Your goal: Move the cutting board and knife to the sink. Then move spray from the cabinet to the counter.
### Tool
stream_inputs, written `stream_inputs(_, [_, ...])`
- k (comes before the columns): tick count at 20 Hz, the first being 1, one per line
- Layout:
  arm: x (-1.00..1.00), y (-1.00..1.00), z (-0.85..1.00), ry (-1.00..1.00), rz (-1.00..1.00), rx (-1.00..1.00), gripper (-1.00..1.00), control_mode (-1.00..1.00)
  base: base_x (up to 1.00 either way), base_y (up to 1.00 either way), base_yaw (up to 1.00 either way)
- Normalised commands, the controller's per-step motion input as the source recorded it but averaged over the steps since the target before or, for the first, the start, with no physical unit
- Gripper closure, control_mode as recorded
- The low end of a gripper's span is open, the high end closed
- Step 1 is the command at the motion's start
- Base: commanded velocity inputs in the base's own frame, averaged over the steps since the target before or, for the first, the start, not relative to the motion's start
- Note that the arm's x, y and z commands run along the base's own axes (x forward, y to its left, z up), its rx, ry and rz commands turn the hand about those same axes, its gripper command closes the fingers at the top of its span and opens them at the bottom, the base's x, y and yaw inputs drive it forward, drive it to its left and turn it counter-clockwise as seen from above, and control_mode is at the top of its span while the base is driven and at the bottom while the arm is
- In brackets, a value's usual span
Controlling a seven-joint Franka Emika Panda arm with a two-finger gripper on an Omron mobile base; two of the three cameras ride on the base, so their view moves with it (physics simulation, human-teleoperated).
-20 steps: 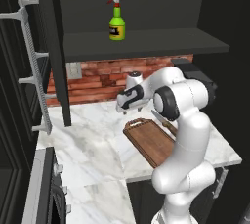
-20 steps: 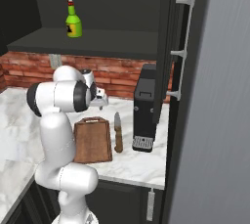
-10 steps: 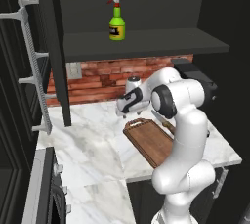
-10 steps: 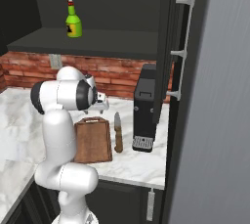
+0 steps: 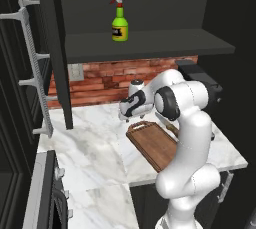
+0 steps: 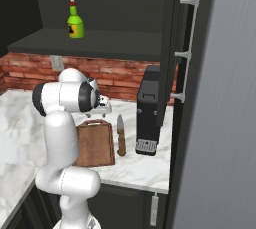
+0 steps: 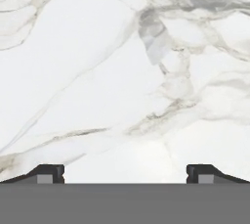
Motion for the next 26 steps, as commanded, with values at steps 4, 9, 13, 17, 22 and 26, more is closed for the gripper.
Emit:
stream_inputs(4, [-0.29,0.00,-0.21,0.00,0.00,0.00,-1.00,-1.00,0.00,0.00,0.00])
stream_inputs(9, [-0.58,0.00,-0.10,0.00,0.00,0.00,-1.00,-1.00,0.00,0.00,0.00])
stream_inputs(13, [-0.65,0.00,-0.05,0.00,-0.01,0.00,-1.00,-1.00,0.00,0.00,0.00])
stream_inputs(17, [-0.60,0.00,-0.06,0.00,-0.01,0.00,-1.00,-1.00,0.00,0.00,0.00])
stream_inputs(22, [-0.51,-0.05,-0.04,0.00,-0.01,0.00,-1.00,-1.00,0.00,0.00,0.00])
stream_inputs(26, [-0.42,-0.10,-0.04,0.00,-0.01,0.00,-1.00,-1.00,0.00,0.00,0.00])
